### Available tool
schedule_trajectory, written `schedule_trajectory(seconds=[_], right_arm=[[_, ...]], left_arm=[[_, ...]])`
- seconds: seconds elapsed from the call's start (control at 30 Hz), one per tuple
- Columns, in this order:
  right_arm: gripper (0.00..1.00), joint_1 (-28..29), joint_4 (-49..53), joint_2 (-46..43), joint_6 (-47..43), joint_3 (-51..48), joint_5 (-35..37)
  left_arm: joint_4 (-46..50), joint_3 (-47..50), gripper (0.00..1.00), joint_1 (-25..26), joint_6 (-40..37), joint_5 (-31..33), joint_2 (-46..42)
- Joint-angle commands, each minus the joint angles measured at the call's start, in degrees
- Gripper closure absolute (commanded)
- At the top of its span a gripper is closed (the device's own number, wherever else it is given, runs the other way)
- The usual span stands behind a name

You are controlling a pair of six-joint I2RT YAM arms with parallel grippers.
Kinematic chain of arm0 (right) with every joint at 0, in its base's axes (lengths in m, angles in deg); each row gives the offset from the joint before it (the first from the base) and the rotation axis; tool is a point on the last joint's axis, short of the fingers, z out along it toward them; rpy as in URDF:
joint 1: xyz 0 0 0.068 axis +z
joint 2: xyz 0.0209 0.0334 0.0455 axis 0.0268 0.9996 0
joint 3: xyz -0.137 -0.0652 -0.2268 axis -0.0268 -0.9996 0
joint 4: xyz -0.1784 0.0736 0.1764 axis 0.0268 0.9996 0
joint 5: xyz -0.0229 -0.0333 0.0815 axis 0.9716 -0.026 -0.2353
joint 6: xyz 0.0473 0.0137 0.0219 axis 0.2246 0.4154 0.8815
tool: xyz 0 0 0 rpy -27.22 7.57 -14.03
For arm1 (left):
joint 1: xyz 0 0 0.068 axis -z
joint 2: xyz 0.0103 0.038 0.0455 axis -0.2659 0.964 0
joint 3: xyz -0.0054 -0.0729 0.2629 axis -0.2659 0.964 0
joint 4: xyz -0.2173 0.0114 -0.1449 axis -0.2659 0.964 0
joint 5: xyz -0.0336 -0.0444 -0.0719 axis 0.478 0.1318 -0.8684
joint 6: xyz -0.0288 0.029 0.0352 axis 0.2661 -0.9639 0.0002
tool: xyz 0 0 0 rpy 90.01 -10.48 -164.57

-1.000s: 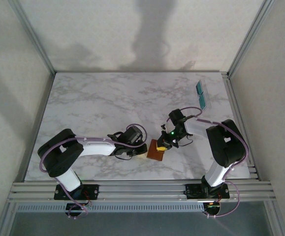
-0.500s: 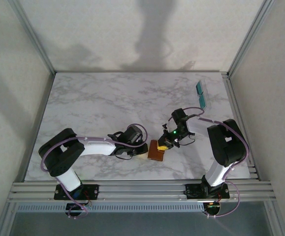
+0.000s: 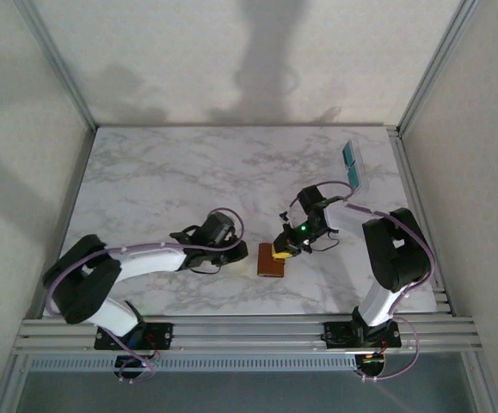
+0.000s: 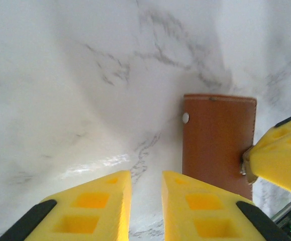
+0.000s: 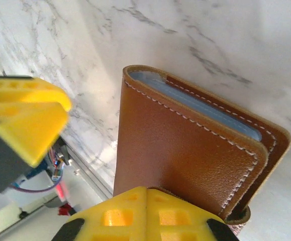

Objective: Put the credit cards into the card holder

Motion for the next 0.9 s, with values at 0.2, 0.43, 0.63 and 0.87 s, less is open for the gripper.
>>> schedule_trajectory(seconds=[0.2,0.43,0.63,0.87], right_arm=[[0.77,10.8,-1.0,0.0,0.4,4.2,7.8],[0.59,10.9,-3.5,-14.9,2.7,1.5,15.8],[0.11,10.8,-1.7,-34.4,0.3,-1.3,42.3],[0.01,8.9,-6.3,-52.9,-0.5,-12.0,69.7]], left_arm=[[8.4,3.8,0.77,-13.0,-5.2,3.0,-10.5],[11.9,3.9,0.44,-22.3,-6.9,4.7,-16.6],[18.5,-1.0,0.0,-22.9,-8.3,20.2,-22.4],[22.2,-7.9,0.0,-23.7,-12.1,30.0,-17.9]])
